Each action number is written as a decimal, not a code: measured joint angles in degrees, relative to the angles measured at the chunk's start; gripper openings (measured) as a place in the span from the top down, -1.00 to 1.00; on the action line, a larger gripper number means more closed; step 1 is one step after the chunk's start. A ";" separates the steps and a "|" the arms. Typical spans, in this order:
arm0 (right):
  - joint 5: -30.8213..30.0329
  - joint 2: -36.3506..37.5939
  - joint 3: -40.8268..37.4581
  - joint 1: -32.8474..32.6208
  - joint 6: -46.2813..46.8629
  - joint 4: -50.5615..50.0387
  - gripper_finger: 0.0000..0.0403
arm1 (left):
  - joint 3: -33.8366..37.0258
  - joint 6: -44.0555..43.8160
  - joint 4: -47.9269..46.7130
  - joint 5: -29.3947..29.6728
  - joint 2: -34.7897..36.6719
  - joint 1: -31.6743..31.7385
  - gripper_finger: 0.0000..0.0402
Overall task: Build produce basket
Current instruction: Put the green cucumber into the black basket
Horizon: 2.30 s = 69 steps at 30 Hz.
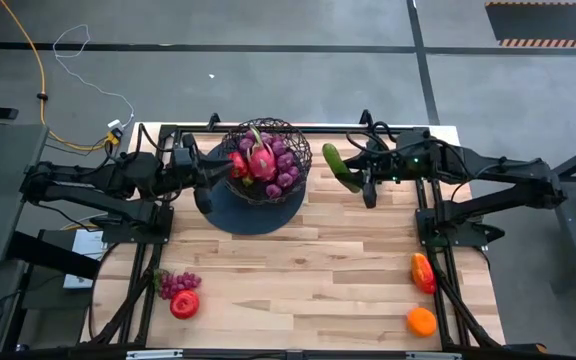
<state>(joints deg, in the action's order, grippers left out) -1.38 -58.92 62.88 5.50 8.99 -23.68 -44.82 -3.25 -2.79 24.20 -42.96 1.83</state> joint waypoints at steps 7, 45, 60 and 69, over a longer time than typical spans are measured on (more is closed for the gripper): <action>0.03 0.00 0.01 -0.01 0.23 0.03 0.41 | 0.00 0.84 0.11 -0.01 -0.40 0.00 0.29; 2.52 -17.54 0.02 -4.48 -1.98 27.35 0.41 | -7.09 -2.56 17.41 -7.87 -21.08 0.02 -0.60; 3.35 -18.40 0.02 -7.17 -6.45 30.32 0.41 | -7.14 -2.56 29.44 -16.92 -27.81 0.00 -0.60; 3.14 -18.40 0.02 -7.17 -7.56 30.12 0.41 | -7.08 -4.05 36.58 -15.16 -32.58 -0.48 -0.58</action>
<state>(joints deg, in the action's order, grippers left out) 1.76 -77.32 62.89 -1.67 1.42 6.44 -51.90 -7.30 33.79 9.04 -75.54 1.34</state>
